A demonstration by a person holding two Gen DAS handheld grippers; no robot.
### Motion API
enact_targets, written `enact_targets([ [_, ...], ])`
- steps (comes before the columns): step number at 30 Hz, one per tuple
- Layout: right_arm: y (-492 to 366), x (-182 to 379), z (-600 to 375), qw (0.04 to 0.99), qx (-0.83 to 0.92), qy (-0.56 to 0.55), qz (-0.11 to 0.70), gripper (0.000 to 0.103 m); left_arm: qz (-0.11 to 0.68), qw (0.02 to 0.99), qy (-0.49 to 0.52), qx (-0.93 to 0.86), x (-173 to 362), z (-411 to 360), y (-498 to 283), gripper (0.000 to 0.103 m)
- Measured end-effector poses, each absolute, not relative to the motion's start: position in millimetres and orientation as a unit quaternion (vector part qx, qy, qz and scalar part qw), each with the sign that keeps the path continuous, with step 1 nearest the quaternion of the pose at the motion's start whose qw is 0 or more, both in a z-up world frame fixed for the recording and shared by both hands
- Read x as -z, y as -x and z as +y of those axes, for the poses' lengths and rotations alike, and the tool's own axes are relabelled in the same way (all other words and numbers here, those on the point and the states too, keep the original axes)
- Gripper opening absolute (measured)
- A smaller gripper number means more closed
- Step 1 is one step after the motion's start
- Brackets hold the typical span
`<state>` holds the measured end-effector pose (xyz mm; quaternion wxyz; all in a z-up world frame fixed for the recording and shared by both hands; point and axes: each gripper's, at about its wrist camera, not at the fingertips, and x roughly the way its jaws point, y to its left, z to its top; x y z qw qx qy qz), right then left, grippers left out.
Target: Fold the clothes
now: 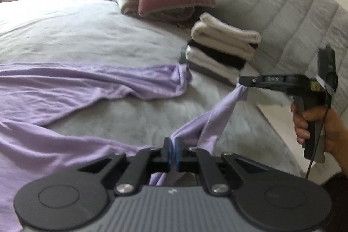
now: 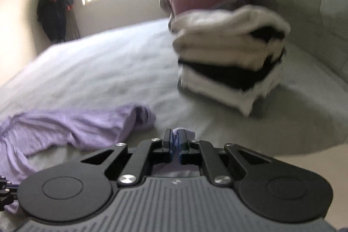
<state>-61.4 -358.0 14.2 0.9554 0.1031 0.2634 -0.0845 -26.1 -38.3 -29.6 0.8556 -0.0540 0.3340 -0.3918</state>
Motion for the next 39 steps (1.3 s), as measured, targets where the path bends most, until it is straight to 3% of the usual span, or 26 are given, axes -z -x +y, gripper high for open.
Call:
enact_targets([
  [8,83.5,-12.7,-366.6,0.965,0.052,-0.097,0.239,0.006,0.318,0.845,0.058,0.426,25.4,-31.0,36.1,0.003],
  [17,106.4,26.8,-368.4,0.937,0.014,-0.042,0.348,0.006,0.368,0.817,-0.010,0.443,49.5,-43.1,46.1,0.003],
  [28,139.0,18.9,-375.3,0.905,0.004,-0.027,0.425,0.007,0.377,0.804,-0.041,0.457,57.2,-43.1,47.7,0.005],
  [30,143.0,13.6,-381.3,0.904,0.001,-0.044,0.425,0.015,0.381,0.803,-0.037,0.457,57.2,-43.3,46.5,0.005],
  [33,147.5,1.3,-388.3,0.913,-0.001,-0.075,0.401,0.020,0.386,0.800,-0.034,0.458,58.2,-44.1,44.1,0.005],
  [34,147.0,-1.4,-390.1,0.915,-0.002,-0.089,0.393,0.025,0.386,0.800,-0.035,0.459,58.4,-44.3,43.8,0.005],
  [35,145.7,-3.2,-390.5,0.917,-0.003,-0.099,0.386,0.038,0.386,0.800,-0.035,0.459,58.5,-44.5,43.5,0.005],
  [39,134.3,-4.2,-381.6,0.921,-0.015,-0.091,0.380,0.041,0.386,0.799,-0.035,0.459,59.2,-45.2,42.7,0.006],
])
